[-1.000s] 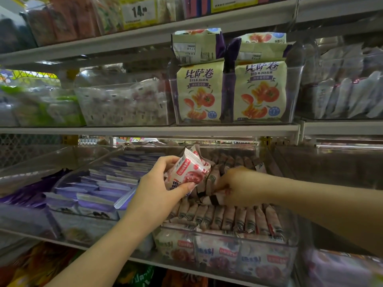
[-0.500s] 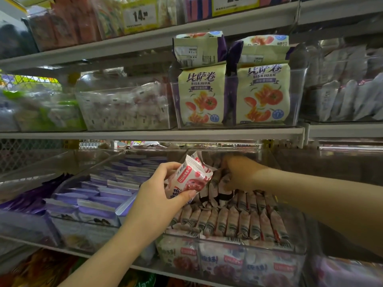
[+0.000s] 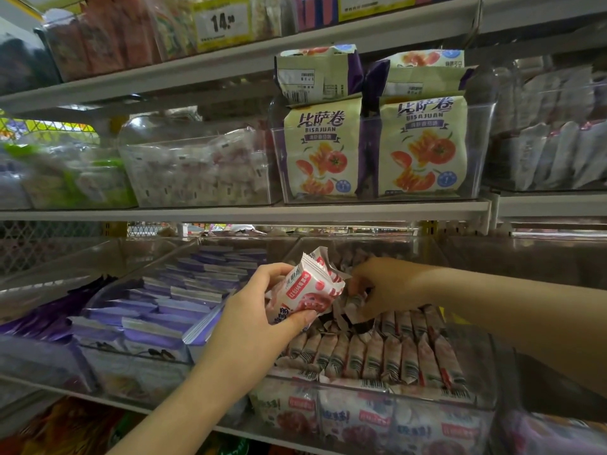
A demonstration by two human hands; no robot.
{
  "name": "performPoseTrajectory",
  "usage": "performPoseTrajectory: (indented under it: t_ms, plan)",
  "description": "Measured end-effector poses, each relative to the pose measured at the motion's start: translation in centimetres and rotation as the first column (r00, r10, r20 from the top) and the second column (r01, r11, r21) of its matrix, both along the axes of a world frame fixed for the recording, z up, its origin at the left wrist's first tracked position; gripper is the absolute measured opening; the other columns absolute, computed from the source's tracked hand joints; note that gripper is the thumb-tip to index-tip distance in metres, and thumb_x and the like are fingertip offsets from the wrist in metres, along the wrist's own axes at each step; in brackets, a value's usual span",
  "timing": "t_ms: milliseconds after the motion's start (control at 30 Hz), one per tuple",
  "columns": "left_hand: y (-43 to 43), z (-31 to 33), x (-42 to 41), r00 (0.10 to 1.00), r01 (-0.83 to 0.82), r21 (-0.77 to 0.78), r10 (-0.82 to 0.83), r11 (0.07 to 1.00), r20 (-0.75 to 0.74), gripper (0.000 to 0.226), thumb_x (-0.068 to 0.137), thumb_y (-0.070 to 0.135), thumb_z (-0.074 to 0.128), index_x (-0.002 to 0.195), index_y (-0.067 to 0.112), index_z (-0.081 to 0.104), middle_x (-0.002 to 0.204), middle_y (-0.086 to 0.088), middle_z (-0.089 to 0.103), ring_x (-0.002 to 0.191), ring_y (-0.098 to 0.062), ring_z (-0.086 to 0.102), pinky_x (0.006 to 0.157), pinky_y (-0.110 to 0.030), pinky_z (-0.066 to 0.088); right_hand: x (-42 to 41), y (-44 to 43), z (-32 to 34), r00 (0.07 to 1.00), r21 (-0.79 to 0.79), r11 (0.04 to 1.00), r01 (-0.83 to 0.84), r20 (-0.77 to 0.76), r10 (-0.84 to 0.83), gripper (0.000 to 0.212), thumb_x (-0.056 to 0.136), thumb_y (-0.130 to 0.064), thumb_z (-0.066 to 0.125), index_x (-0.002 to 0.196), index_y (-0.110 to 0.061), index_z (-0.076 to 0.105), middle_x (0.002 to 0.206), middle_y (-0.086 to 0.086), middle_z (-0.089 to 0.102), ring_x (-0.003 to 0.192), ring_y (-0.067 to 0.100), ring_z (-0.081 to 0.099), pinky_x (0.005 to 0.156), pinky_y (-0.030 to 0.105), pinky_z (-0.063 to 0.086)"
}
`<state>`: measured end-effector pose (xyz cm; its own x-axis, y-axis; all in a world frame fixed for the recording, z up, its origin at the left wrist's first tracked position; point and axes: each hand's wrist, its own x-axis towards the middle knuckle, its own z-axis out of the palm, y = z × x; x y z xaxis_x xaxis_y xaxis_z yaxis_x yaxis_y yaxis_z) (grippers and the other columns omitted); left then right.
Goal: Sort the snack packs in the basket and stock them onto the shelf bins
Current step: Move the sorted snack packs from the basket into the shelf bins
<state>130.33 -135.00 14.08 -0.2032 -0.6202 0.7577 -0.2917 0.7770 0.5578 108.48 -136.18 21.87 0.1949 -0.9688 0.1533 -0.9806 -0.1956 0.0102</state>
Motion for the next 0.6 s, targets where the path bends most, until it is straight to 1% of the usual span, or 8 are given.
performPoseTrajectory:
  t_ms: [100,167,233,300,400,500,567,600]
  plan:
    - [0.0,0.1,0.0,1.0,0.001,-0.001,-0.001,1.0,0.002,0.047,0.075,0.035,0.078,0.105,0.052,0.047,0.103,0.041,0.054,0.093,0.015,0.057,0.066,-0.002,0.044,-0.2,-0.9,0.1,0.997,-0.061,0.998,0.005,-0.071,-0.009,0.039,0.082,-0.034,0.072,0.113,-0.019,0.055,0.102,-0.004,0.053,0.09,0.016,0.052,0.071,0.024,0.041]
    - [0.0,0.0,0.1,1.0,0.003,-0.002,-0.003,1.0,0.006,0.047,0.075,0.035,0.078,0.105,0.053,0.047,0.103,0.04,0.055,0.093,0.015,0.057,0.067,-0.002,0.045,-0.3,-1.7,0.4,0.994,-0.118,0.993,-0.001,-0.108,-0.011,0.031,0.082,-0.031,0.072,0.103,-0.015,0.055,0.097,0.0,0.052,0.084,0.017,0.049,0.062,0.025,0.038]
    - [0.0,0.0,0.4,1.0,0.007,-0.006,-0.007,1.0,0.002,0.047,0.075,0.033,0.079,0.105,0.053,0.048,0.103,0.039,0.056,0.092,0.014,0.058,0.067,-0.001,0.044,-0.5,-2.2,0.5,0.994,-0.111,0.994,0.009,-0.104,-0.021,0.034,0.08,-0.032,0.074,0.102,-0.015,0.055,0.095,-0.001,0.052,0.083,0.017,0.049,0.058,0.022,0.037]
    - [0.0,-0.1,0.5,1.0,0.015,-0.003,-0.015,1.0,-0.006,0.047,0.075,0.031,0.079,0.104,0.052,0.049,0.102,0.039,0.056,0.092,0.014,0.058,0.068,-0.001,0.043,-0.9,-2.2,0.5,0.995,-0.019,0.999,0.027,-0.098,-0.028,0.039,0.078,-0.035,0.075,0.108,-0.02,0.054,0.098,-0.004,0.055,0.087,0.016,0.053,0.063,0.022,0.04]
    - [-0.1,0.2,0.3,1.0,0.004,0.0,-0.004,1.0,0.024,0.047,0.076,0.033,0.078,0.105,0.054,0.047,0.103,0.041,0.054,0.094,0.016,0.056,0.067,-0.003,0.046,-1.8,-1.5,1.1,0.999,0.071,0.997,-0.009,-0.03,0.011,0.043,0.08,-0.036,0.074,0.117,-0.025,0.055,0.102,-0.009,0.061,0.093,0.013,0.06,0.08,0.023,0.049]
    - [-0.2,0.6,-0.5,0.996,0.014,0.016,-0.015,1.0,0.089,0.049,0.076,0.035,0.078,0.1,0.061,0.044,0.103,0.041,0.052,0.094,0.017,0.054,0.066,-0.004,0.047,-2.6,-0.3,1.8,0.999,0.075,0.996,-0.043,-0.013,0.045,0.044,0.084,-0.033,0.069,0.125,-0.027,0.054,0.11,-0.012,0.063,0.099,0.01,0.061,0.088,0.023,0.049]
    - [-0.4,0.6,-1.2,0.99,0.019,0.025,-0.022,1.0,0.141,0.049,0.075,0.035,0.078,0.1,0.061,0.045,0.103,0.033,0.056,0.093,0.015,0.056,0.068,-0.007,0.049,-3.1,0.8,2.1,0.997,0.024,0.998,-0.055,-0.059,0.057,0.044,0.086,-0.031,0.067,0.127,-0.03,0.052,0.118,-0.011,0.062,0.102,0.009,0.059,0.087,0.021,0.048]
    - [-0.6,0.6,-1.5,0.985,0.031,0.044,-0.038,0.999,0.166,0.049,0.075,0.035,0.079,0.102,0.059,0.046,0.104,0.03,0.057,0.093,0.013,0.057,0.069,-0.009,0.05,-3.3,1.4,2.2,0.996,-0.012,0.997,-0.073,-0.041,0.073,0.048,0.085,-0.03,0.067,0.129,-0.032,0.049,0.122,-0.011,0.059,0.104,0.009,0.058,0.088,0.021,0.048]
